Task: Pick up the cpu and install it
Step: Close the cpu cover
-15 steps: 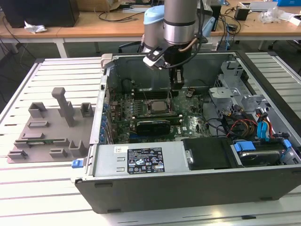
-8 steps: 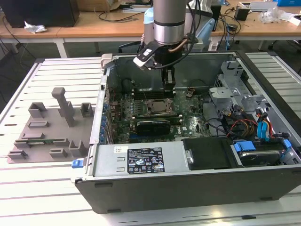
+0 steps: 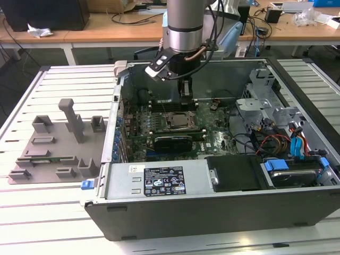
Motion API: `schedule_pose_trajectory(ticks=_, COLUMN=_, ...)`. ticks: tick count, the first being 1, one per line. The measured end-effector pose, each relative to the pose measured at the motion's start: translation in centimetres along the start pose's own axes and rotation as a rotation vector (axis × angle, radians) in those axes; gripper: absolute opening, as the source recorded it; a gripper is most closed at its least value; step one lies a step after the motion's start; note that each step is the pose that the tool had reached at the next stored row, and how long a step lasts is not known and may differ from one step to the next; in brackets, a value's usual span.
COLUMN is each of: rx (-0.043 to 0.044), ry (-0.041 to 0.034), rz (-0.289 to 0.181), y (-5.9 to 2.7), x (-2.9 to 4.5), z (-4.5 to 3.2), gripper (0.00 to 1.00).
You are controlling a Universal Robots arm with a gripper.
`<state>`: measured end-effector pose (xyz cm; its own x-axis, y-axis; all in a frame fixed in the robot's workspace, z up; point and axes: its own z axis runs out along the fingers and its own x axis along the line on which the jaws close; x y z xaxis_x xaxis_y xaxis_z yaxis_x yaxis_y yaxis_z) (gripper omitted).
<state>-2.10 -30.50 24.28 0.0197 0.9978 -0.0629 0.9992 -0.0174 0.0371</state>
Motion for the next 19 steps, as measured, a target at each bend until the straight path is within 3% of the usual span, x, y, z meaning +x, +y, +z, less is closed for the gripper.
schedule_pose_trajectory(ticks=9, rx=0.0001, ry=0.0001, rz=0.0, y=-0.76, x=0.05, z=1.76, gripper=0.11)
schedule_pose_trajectory(ticks=15, rx=0.0, ry=0.0001, rz=-0.003, y=-0.94, x=0.01, z=1.98, gripper=0.11)
schedule_pose_trajectory(ticks=19, rx=-0.0048, ry=0.0029, rz=-0.078, y=-0.94, x=0.01, z=1.98, gripper=0.11)
